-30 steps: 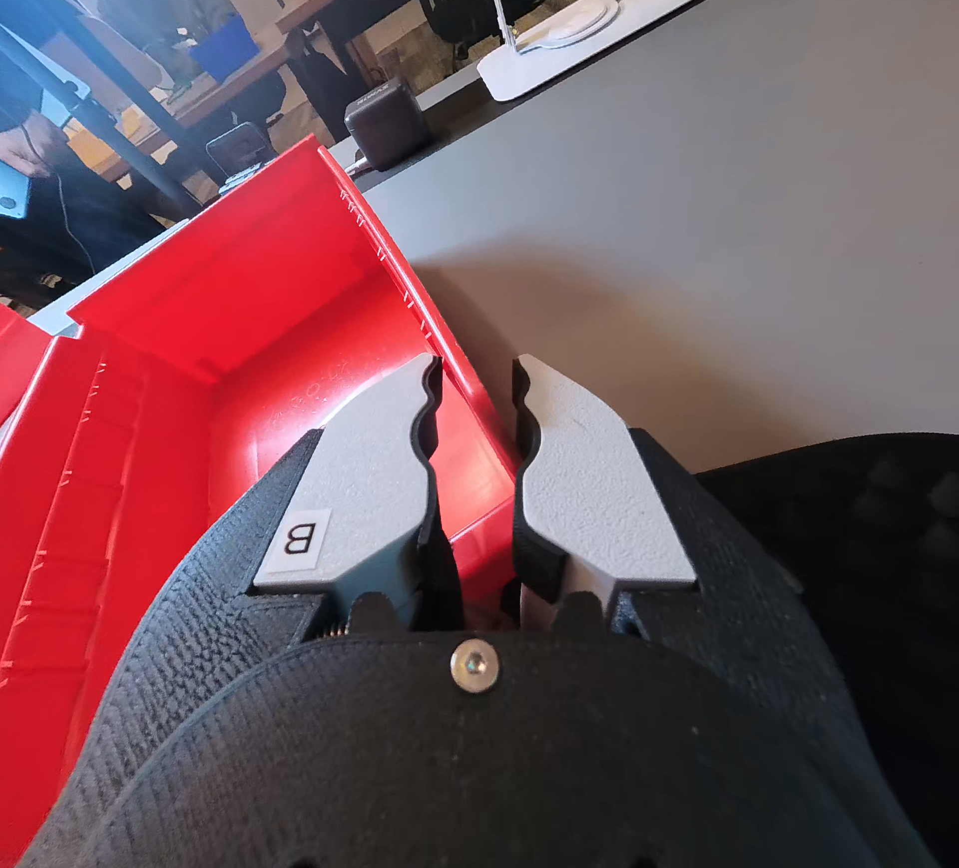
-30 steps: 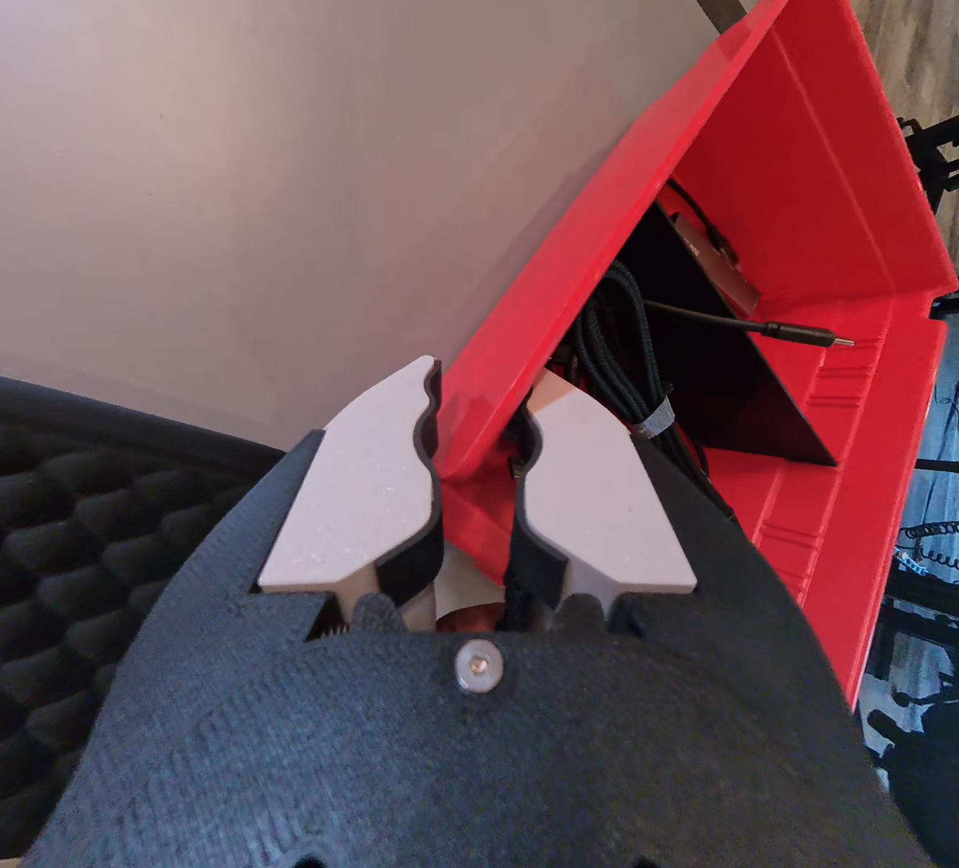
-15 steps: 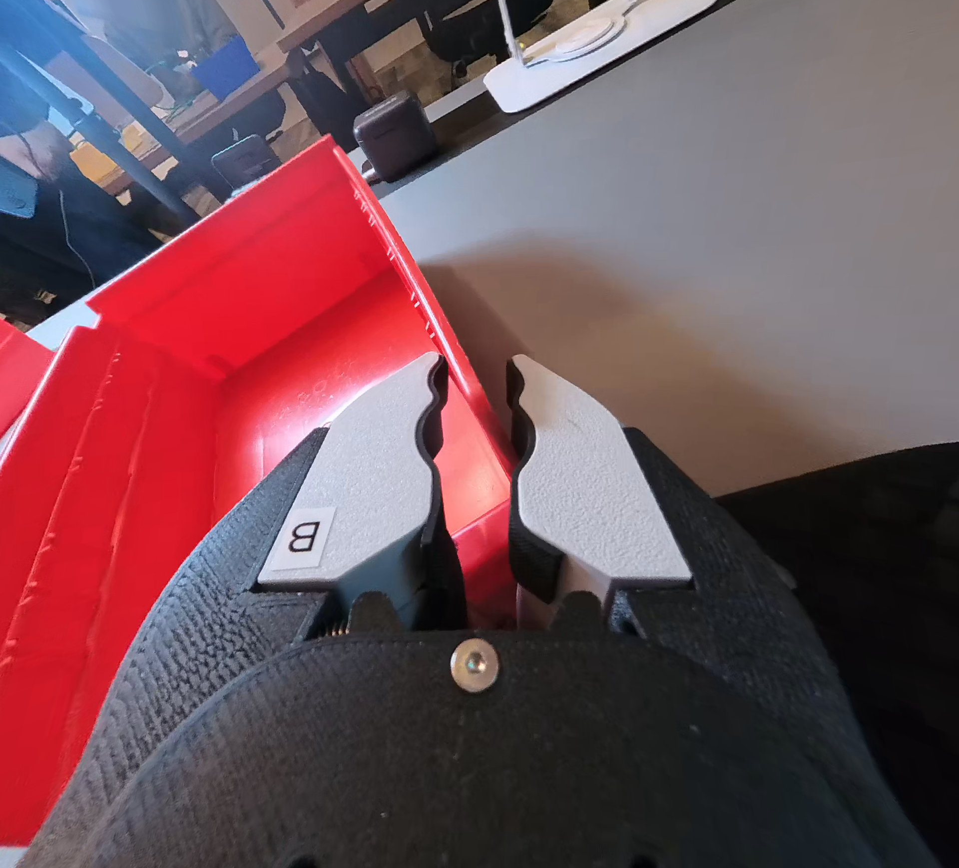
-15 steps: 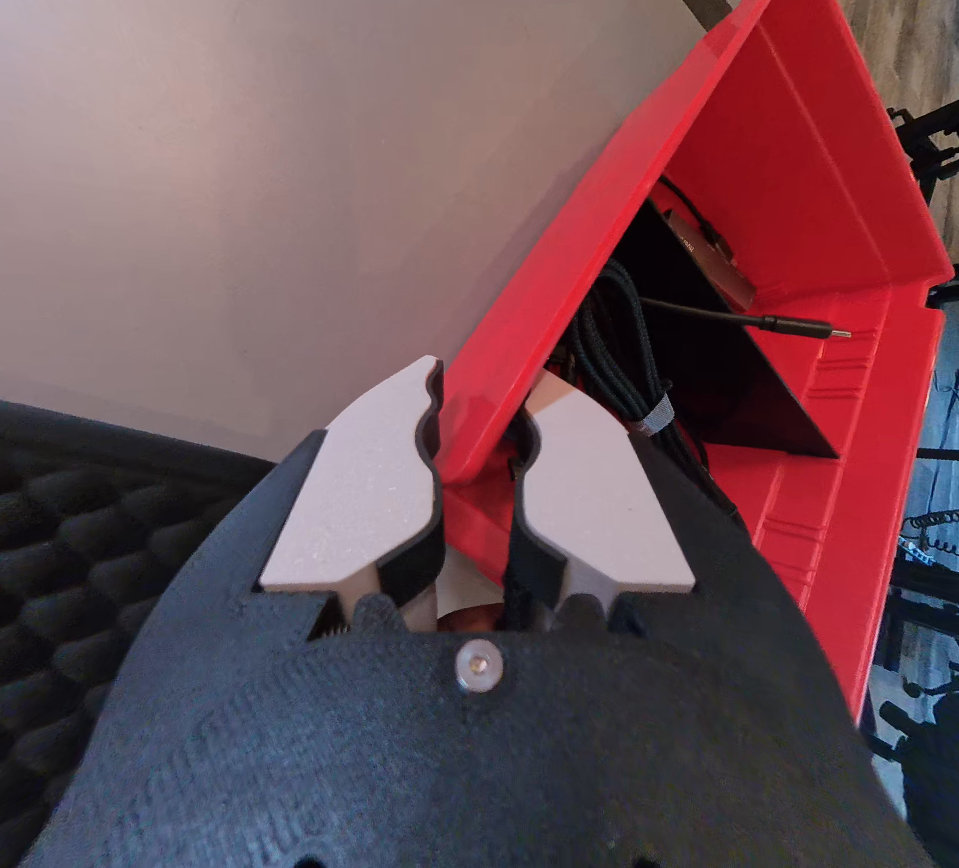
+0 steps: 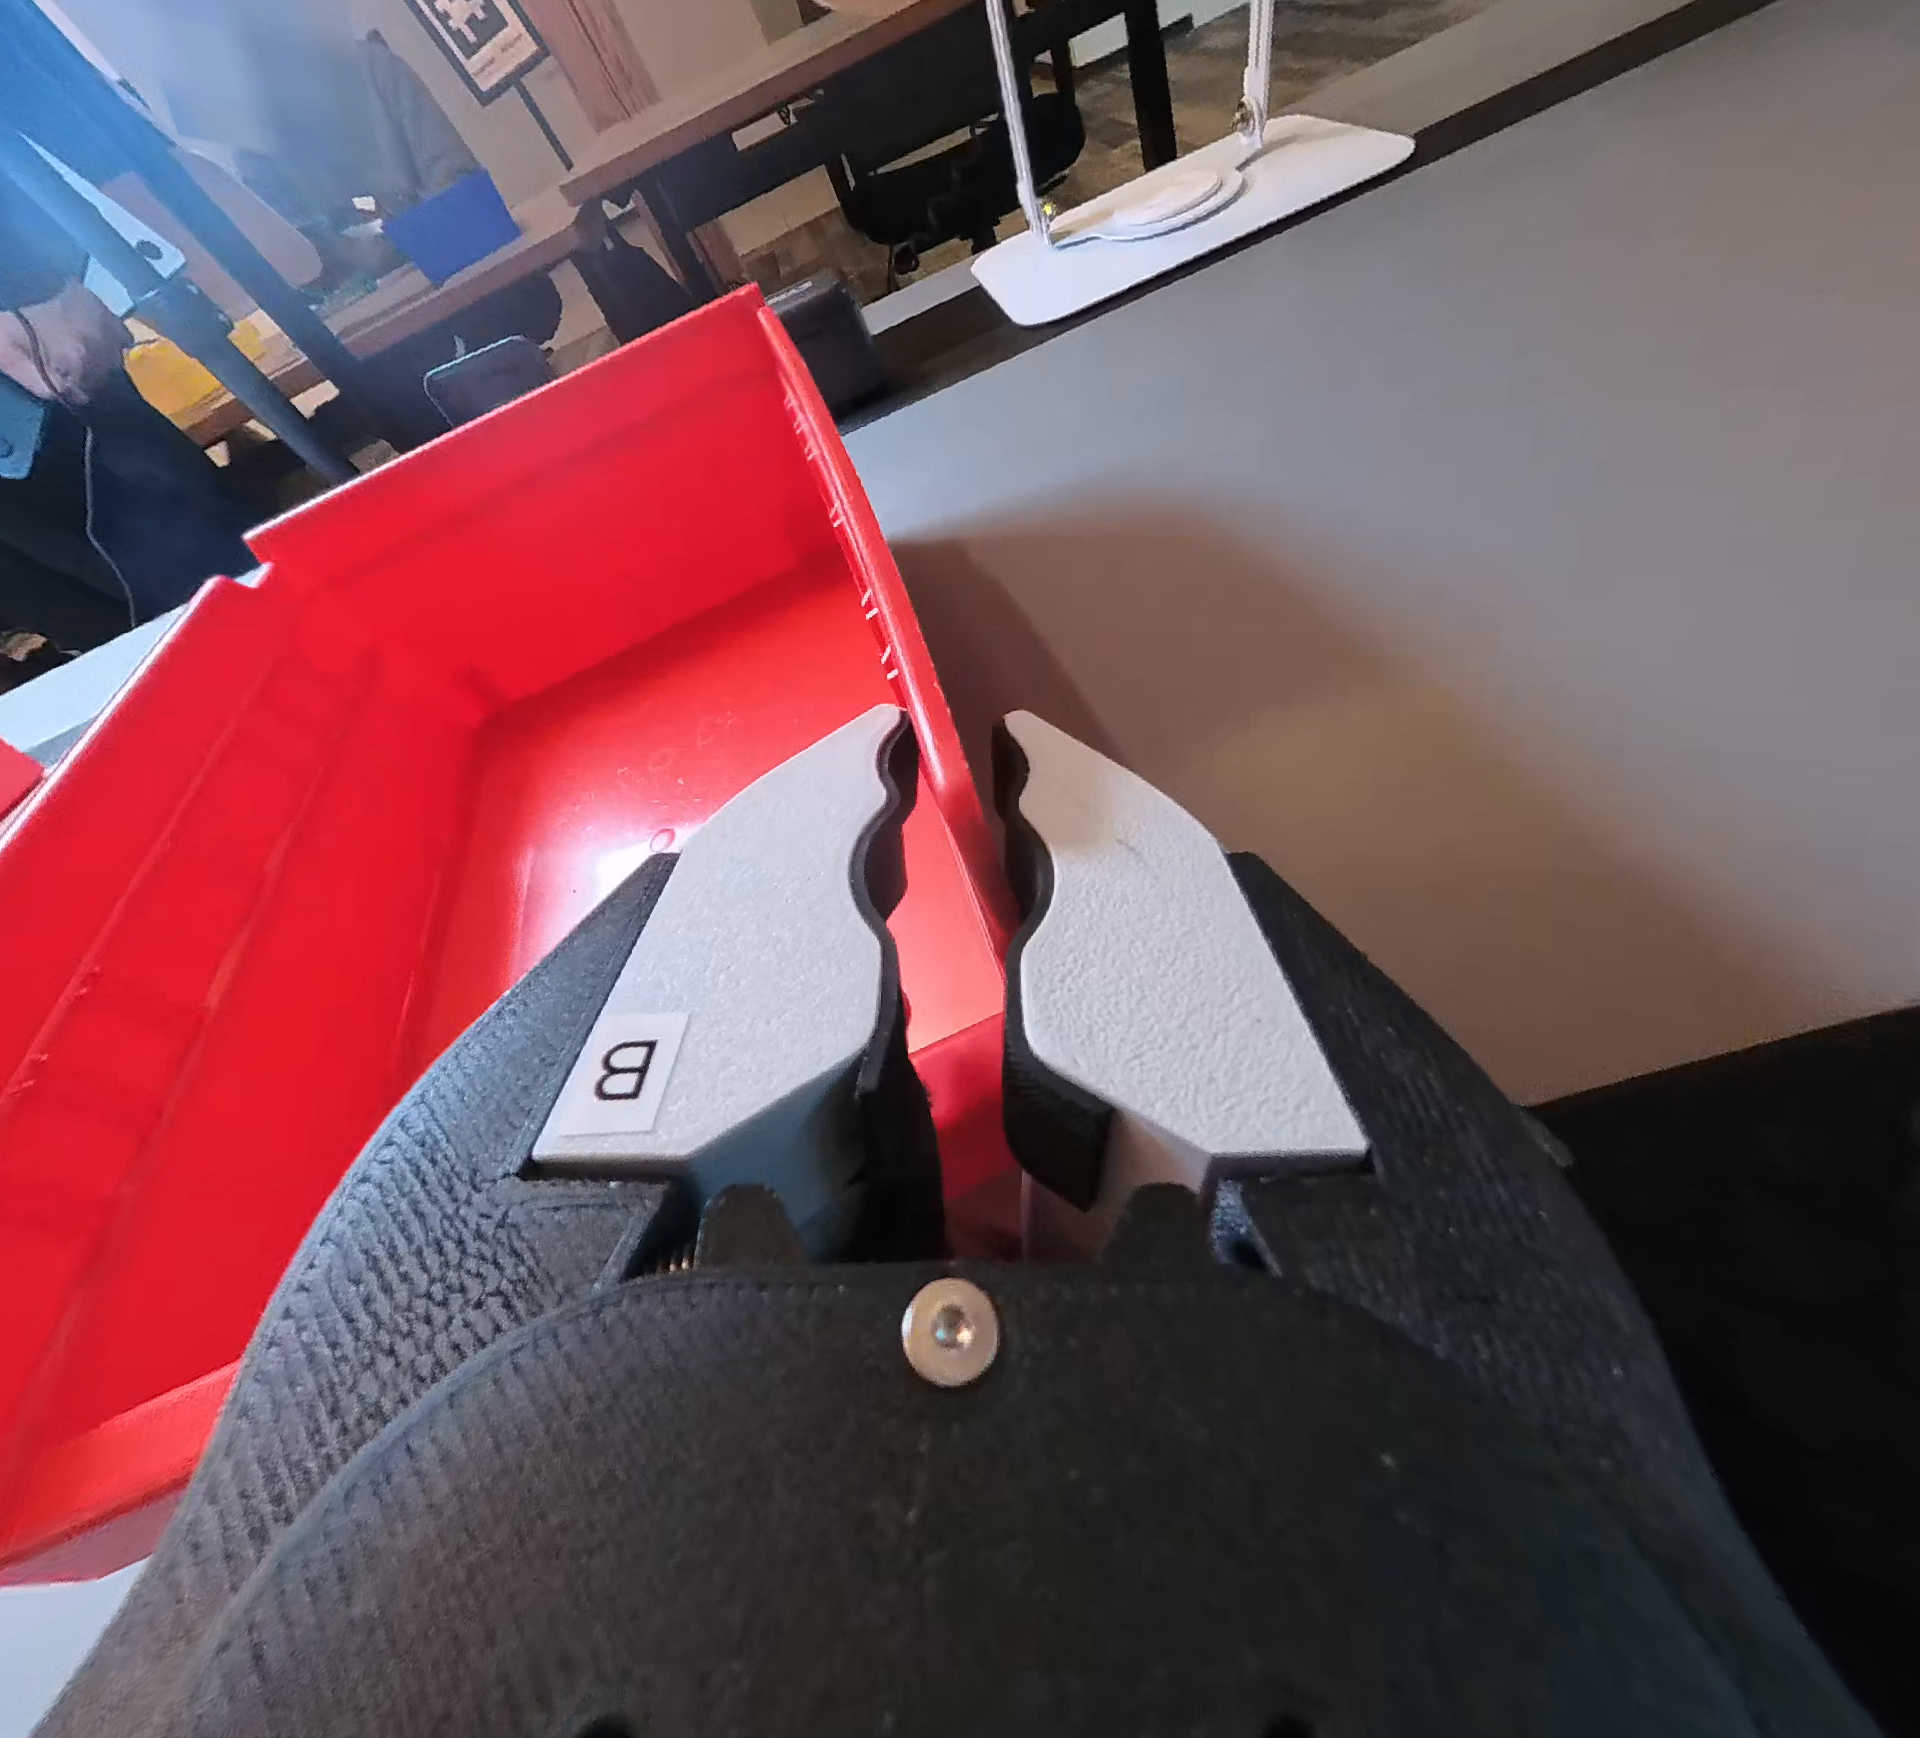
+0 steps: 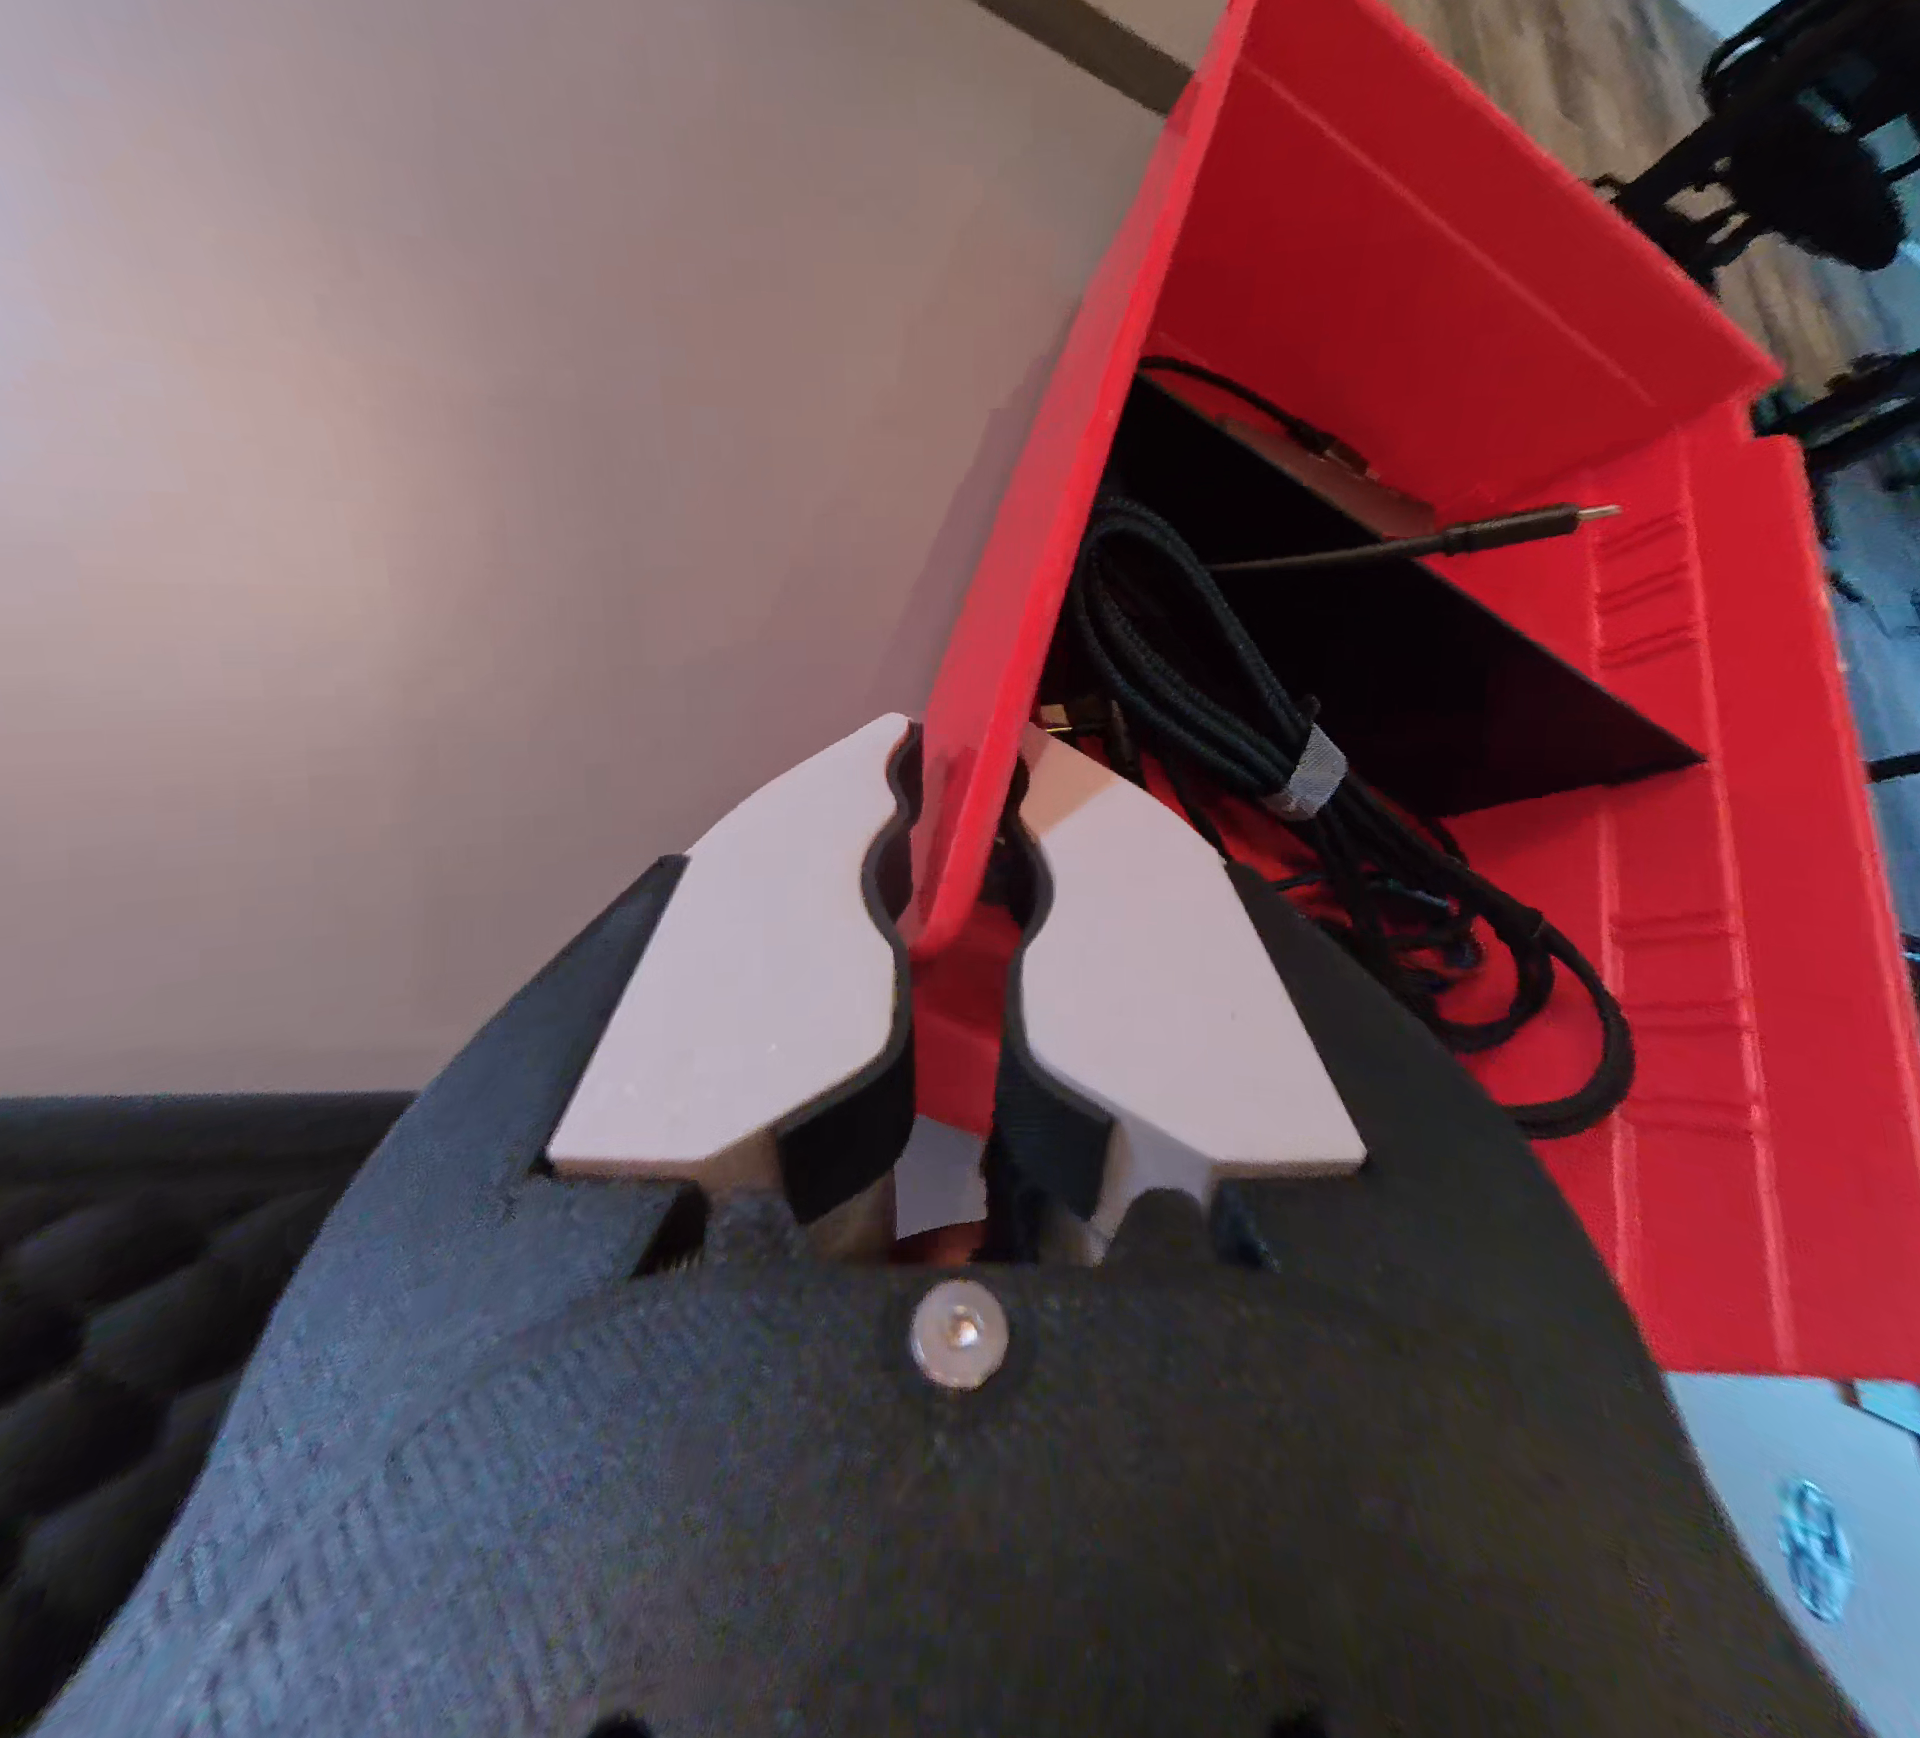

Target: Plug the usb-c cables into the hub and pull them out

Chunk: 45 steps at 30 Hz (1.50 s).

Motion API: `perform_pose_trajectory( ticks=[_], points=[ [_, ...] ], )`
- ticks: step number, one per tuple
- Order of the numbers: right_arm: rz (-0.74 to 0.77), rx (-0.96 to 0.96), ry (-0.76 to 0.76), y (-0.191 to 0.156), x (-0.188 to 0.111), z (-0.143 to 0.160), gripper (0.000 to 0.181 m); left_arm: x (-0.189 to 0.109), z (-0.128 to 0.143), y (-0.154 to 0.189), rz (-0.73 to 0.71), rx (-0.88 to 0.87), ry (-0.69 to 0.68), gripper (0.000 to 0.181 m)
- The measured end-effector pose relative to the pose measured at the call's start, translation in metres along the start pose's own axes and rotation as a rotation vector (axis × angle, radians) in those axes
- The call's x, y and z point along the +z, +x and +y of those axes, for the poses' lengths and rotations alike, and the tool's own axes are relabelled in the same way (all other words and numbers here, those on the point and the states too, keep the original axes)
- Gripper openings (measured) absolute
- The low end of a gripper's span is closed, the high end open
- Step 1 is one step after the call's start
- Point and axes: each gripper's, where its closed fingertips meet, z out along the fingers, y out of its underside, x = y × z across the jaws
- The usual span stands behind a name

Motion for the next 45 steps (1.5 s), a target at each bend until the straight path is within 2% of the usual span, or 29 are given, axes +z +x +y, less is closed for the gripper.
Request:
perform_pose_trajectory(
  ticks=[3, 11, 28, 32, 37, 45],
  points=[
    [0.041, -0.033, 0.002, 0.009, 0.002, 0.003, 0.01, 0.004, -0.003, 0.004, -0.003, 0.013, -0.001, 0.013],
    [-0.067, -0.026, 0.003, 0.008, -0.006, 0.011, 0.009, 0.002, -0.007, 0.014, -0.011, -0.061, 0.036, 0.008],
    [-0.178, -0.076, 0.117, 0.008, -0.009, 0.011, 0.01, 0.002, -0.011, 0.025, -0.002, -0.026, 0.051, 0.009],
    [-0.156, 0.001, 0.143, 0.01, -0.002, 0.006, 0.009, 0.001, -0.011, 0.025, -0.017, -0.015, 0.049, 0.008],
    [-0.052, 0.038, 0.154, 0.005, 0.006, -0.004, 0.01, 0.002, -0.013, 0.03, -0.03, 0.036, 0.032, 0.01],
    [-0.09, 0.12, 0.2, 0.01, 0.009, -0.005, 0.008, 0.008, -0.017, 0.036, 0.006, 0.039, 0.026, 0.014]
  ],
)
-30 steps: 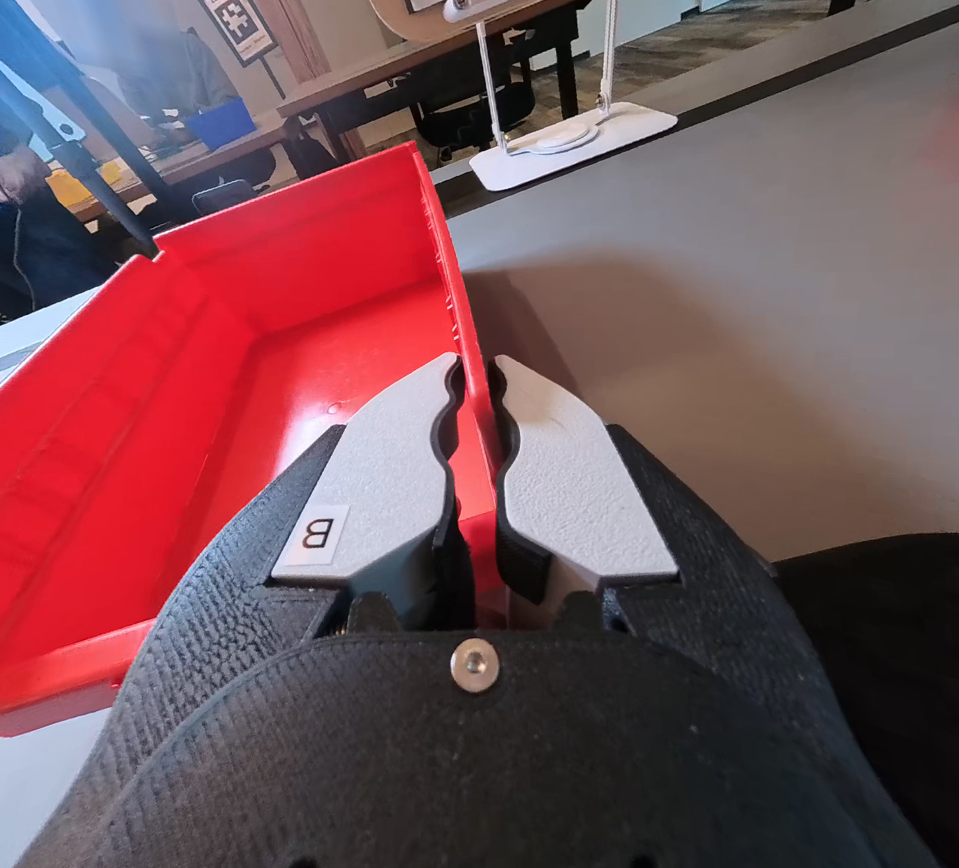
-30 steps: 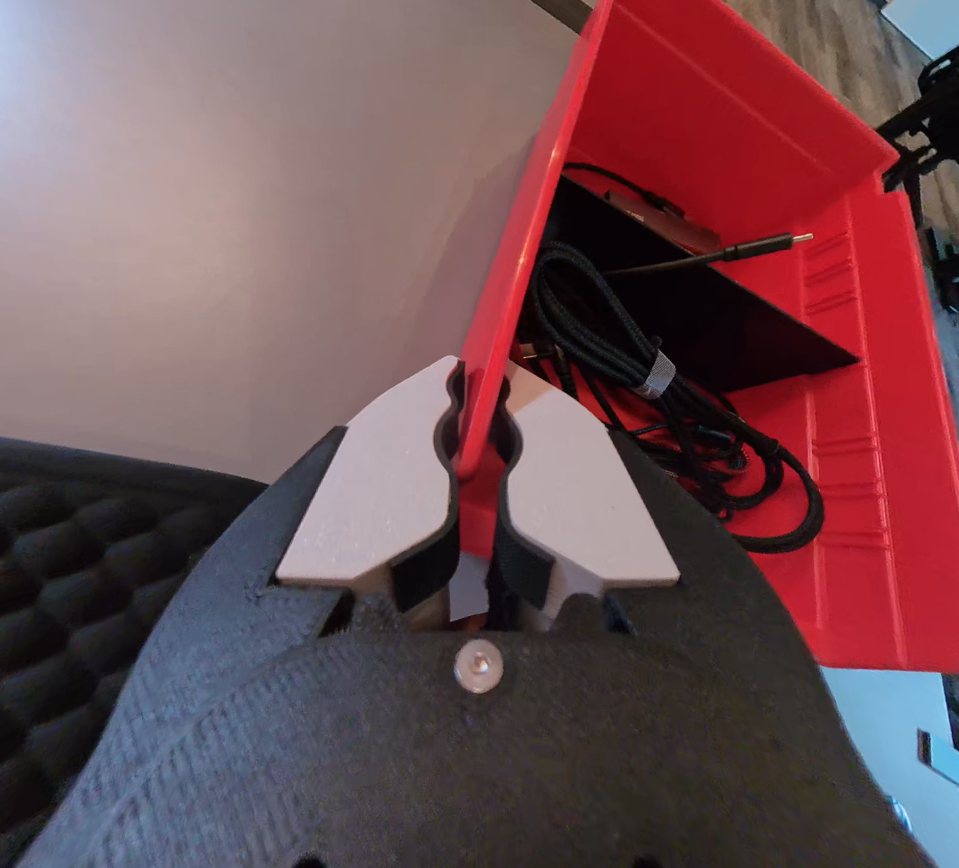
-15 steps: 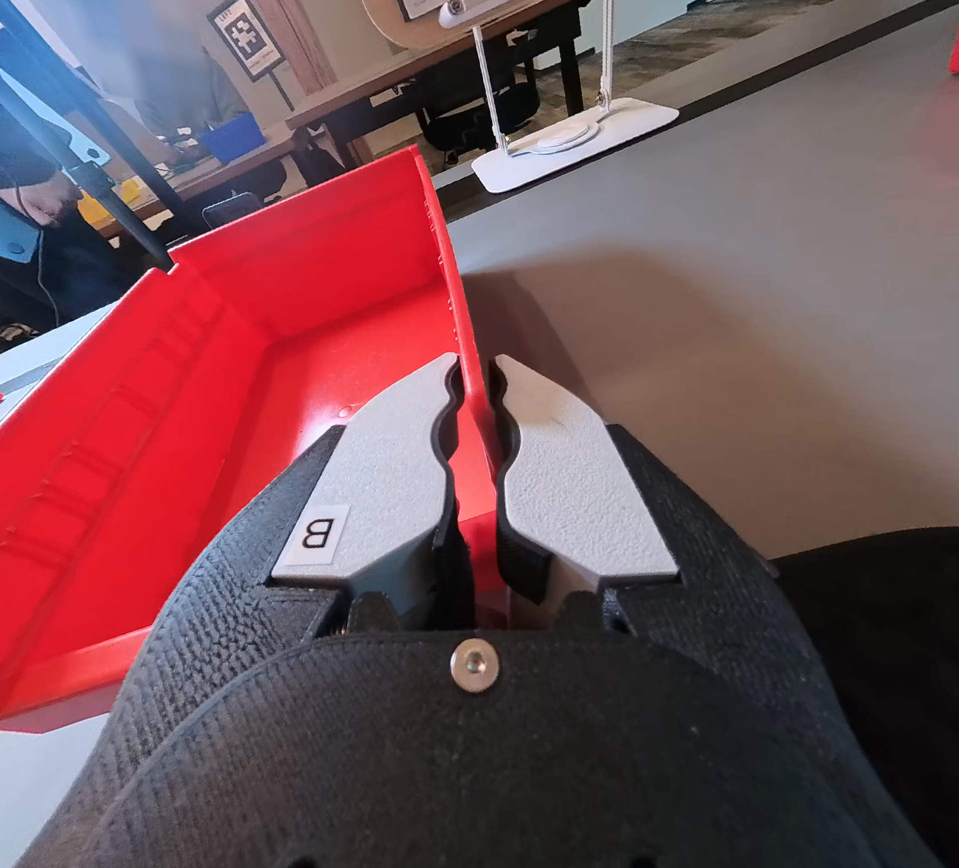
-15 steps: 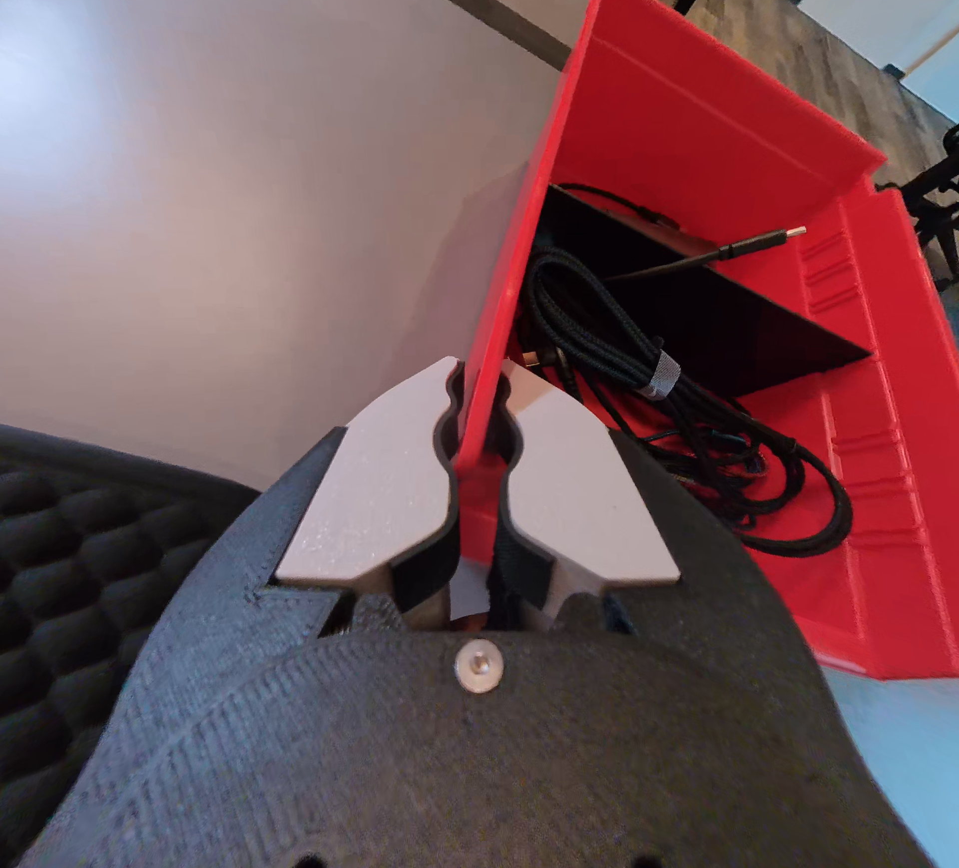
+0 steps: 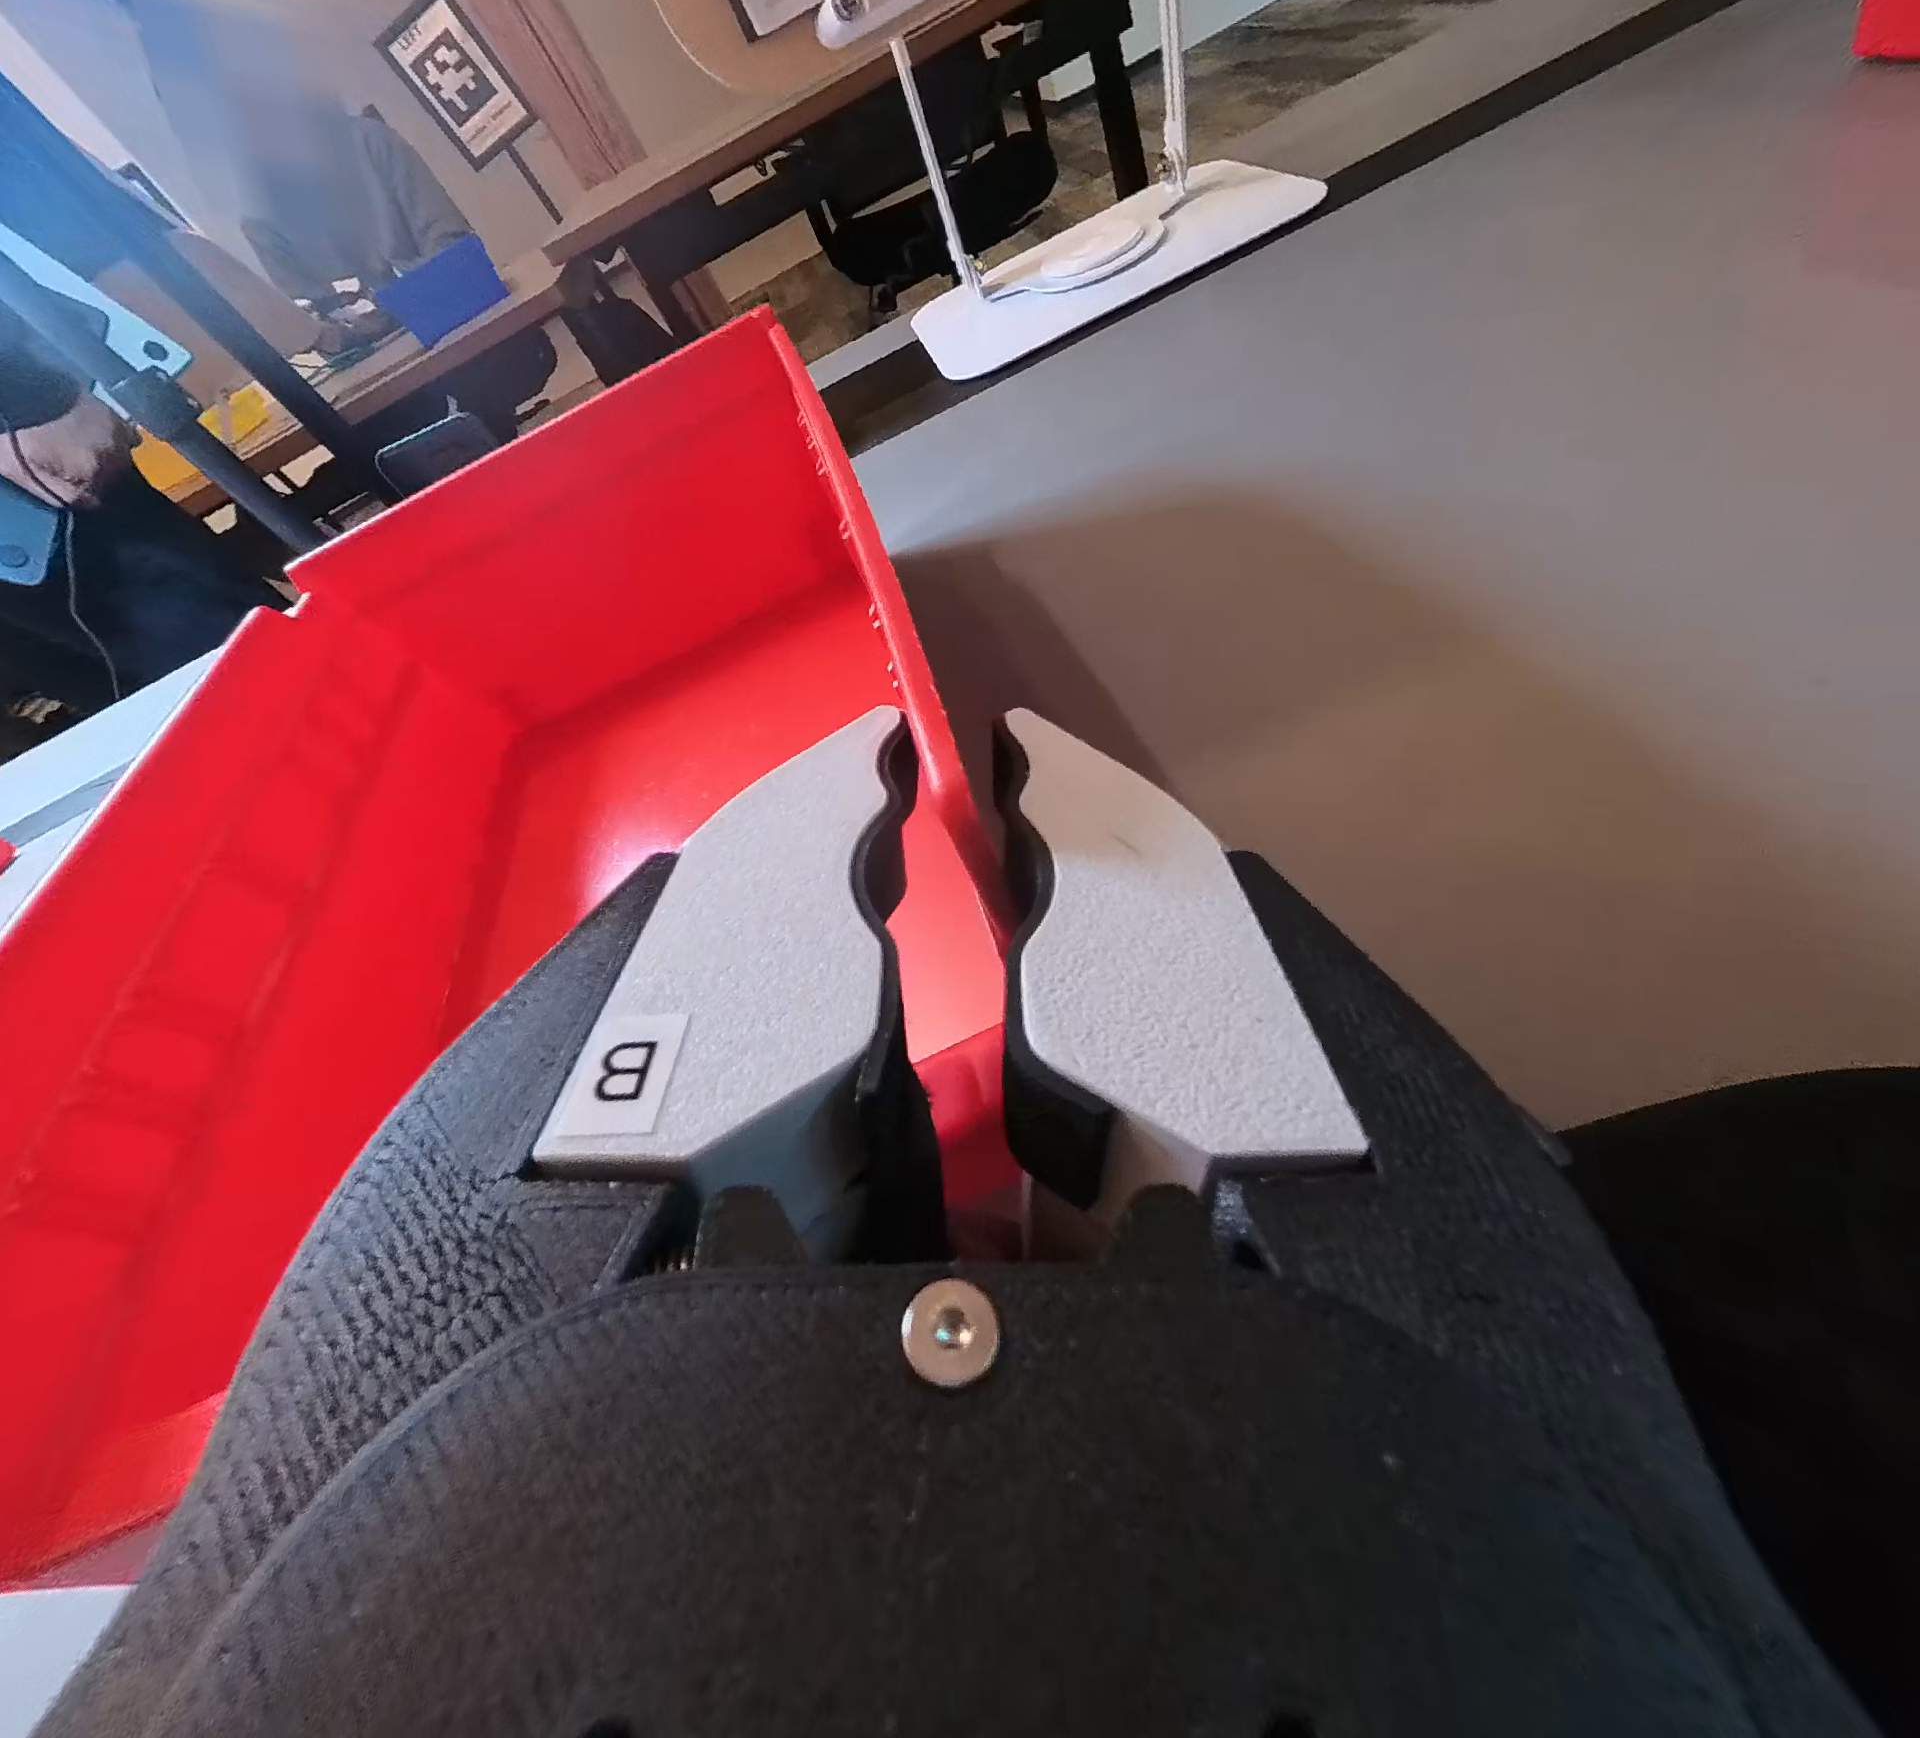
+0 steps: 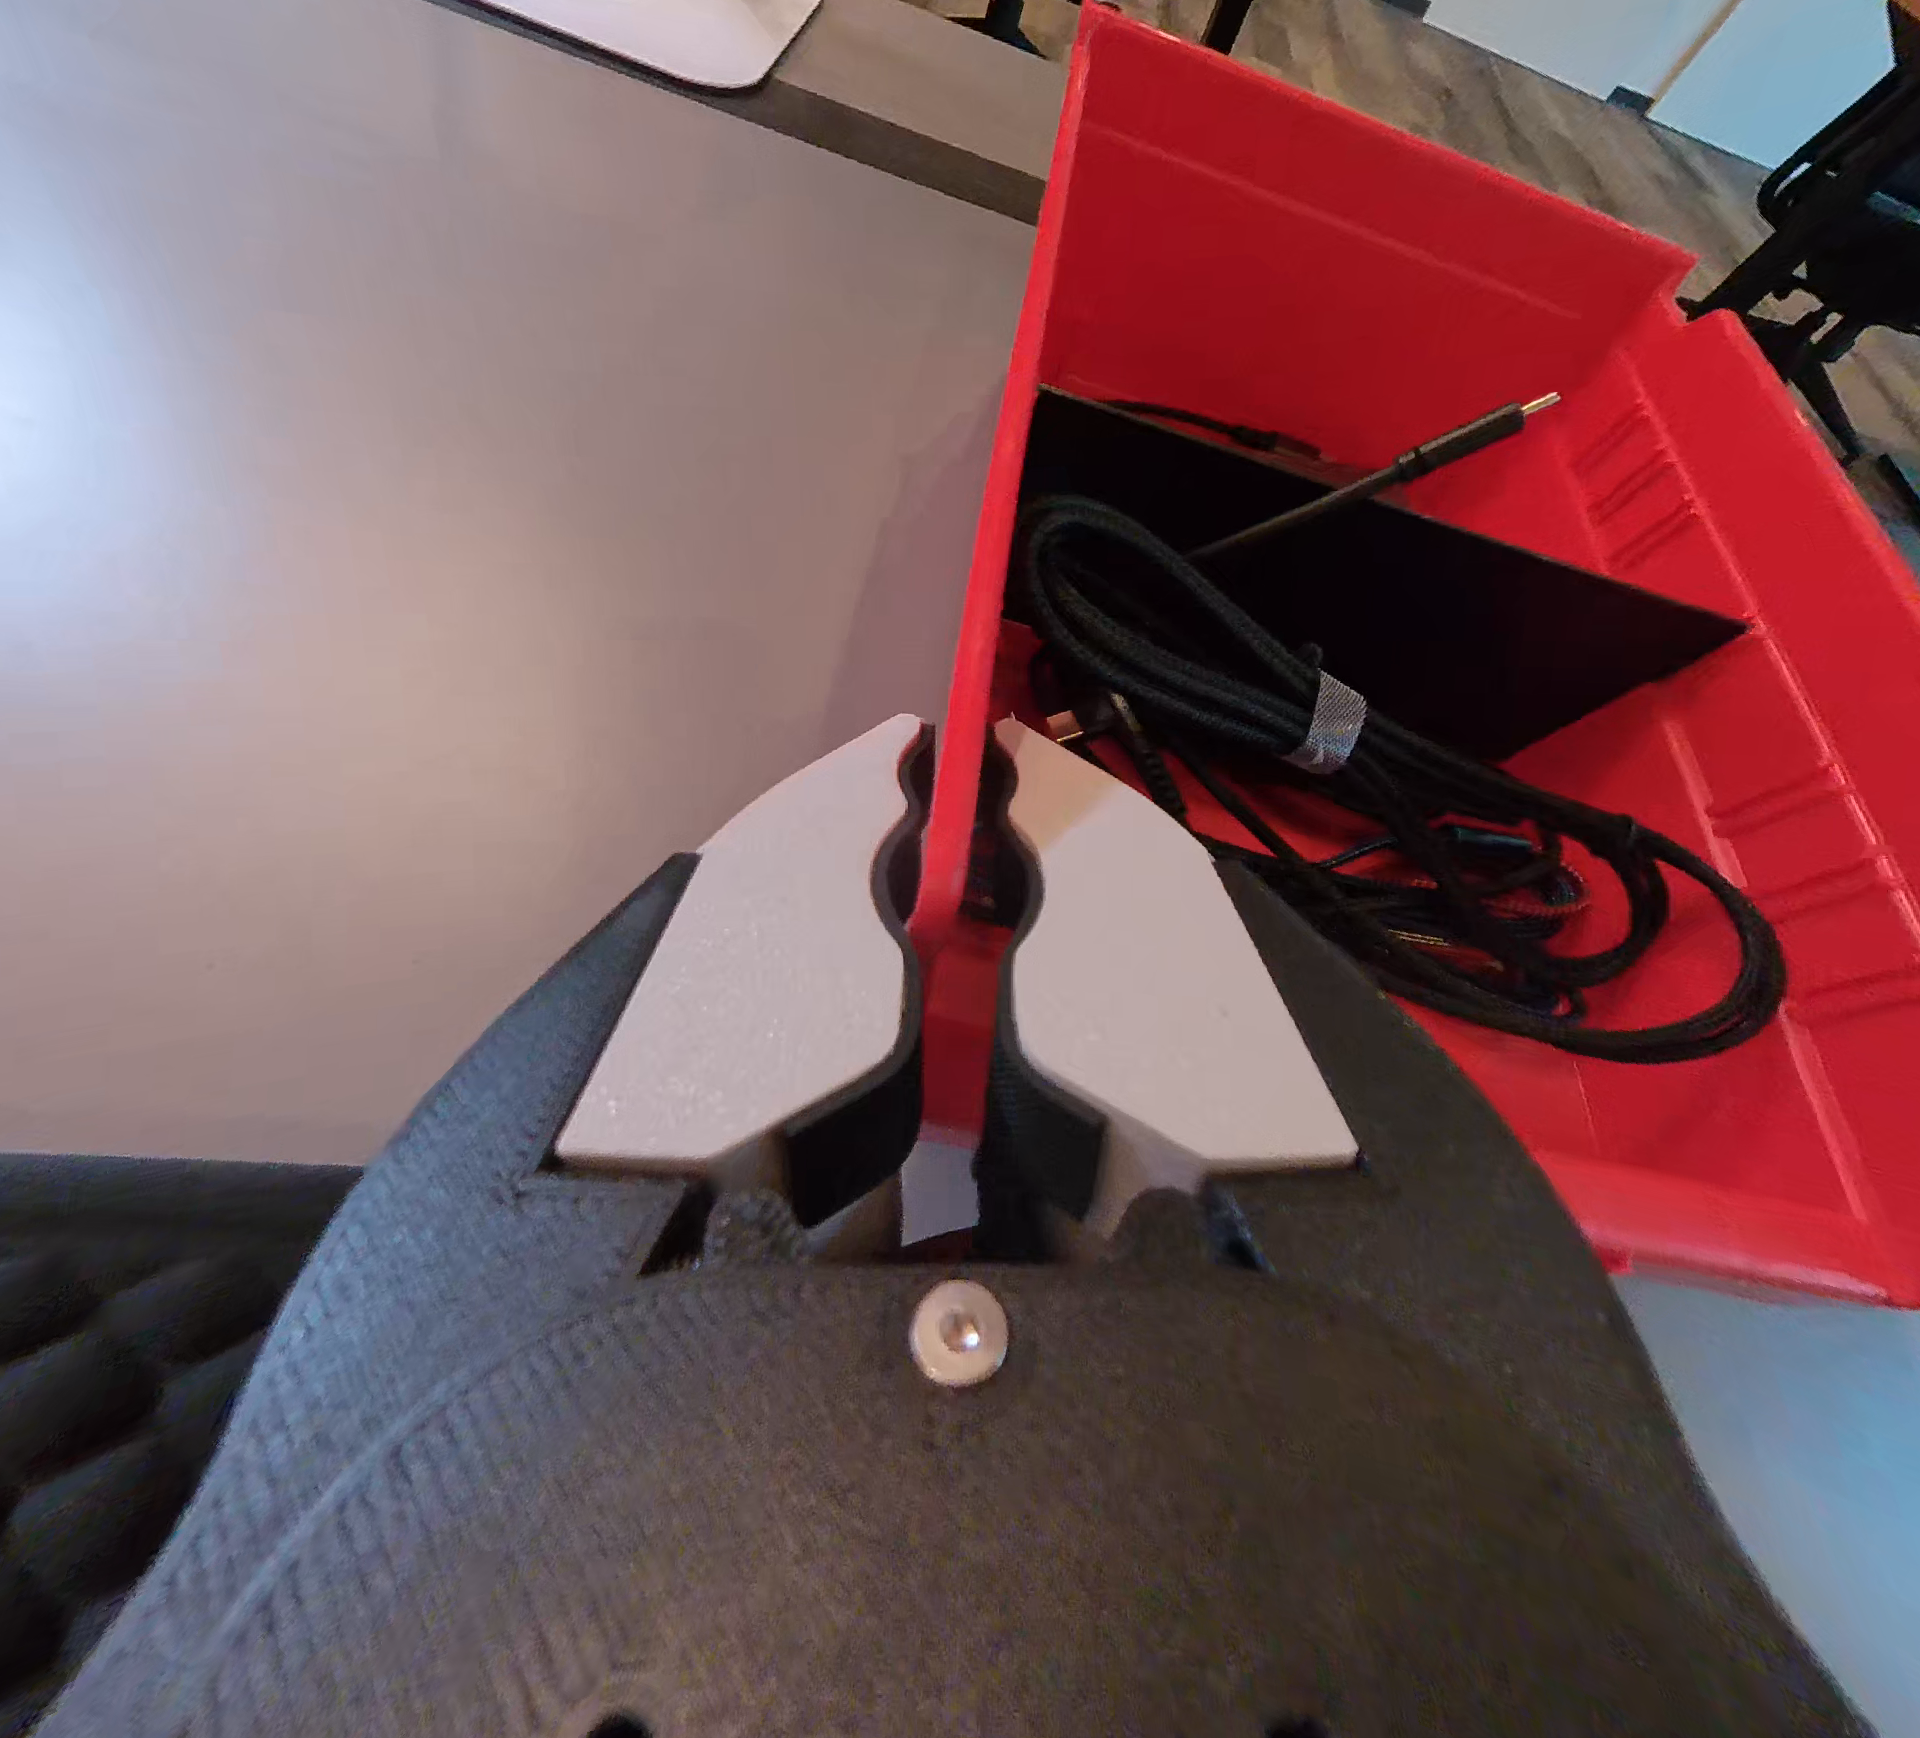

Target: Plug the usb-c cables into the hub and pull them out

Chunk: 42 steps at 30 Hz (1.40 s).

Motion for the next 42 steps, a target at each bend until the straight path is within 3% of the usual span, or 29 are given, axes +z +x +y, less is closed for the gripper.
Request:
perform_pose_trajectory(
  ticks=[3, 4, 8, 11, 13, 17, 20, 28, 34, 42],
  points=[
    [-0.005, -0.008, -0.002, 0.0, -0.001, 0.0, 0.009, -0.001, 0.0, -0.001, -0.003, -0.005, 0.005, 0.013],
    [-0.019, -0.017, 0.002, -0.002, -0.004, -0.001, 0.019, -0.002, -0.001, -0.003, -0.014, -0.009, 0.006, 0.017],
    [-0.055, 0.05, 0.153, 0.002, -0.037, -0.041, 0.085, -0.025, -0.038, -0.004, 0.018, -0.214, 0.113, 0.074],
    [-0.036, 0.191, 0.299, 0.015, -0.066, -0.074, 0.122, -0.043, -0.074, -0.014, 0.028, -0.373, 0.203, 0.109],
    [0.019, 0.219, 0.316, 0.026, -0.078, -0.081, 0.145, -0.05, -0.088, -0.019, 0.029, -0.43, 0.194, 0.135],
    [0.234, 0.174, 0.33, 0.058, -0.098, -0.087, 0.146, -0.064, -0.109, -0.036, -0.051, -0.443, 0.219, 0.142],
    [0.23, 0.172, 0.364, 0.061, -0.101, -0.09, 0.146, -0.067, -0.112, -0.042, -0.115, -0.393, 0.224, 0.142],
    [0.278, 0.126, 0.23, 0.066, -0.084, -0.07, 0.145, -0.053, -0.094, -0.034, -0.112, -0.349, 0.128, 0.142],
    [0.165, 0.106, 0.158, 0.068, -0.072, -0.068, 0.143, -0.048, -0.094, -0.045, -0.112, -0.305, 0.094, 0.141],
    [0.016, 0.177, 0.077, 0.105, -0.043, -0.086, 0.141, -0.017, -0.095, -0.091, -0.076, -0.315, 0.017, 0.141]
  ],
)
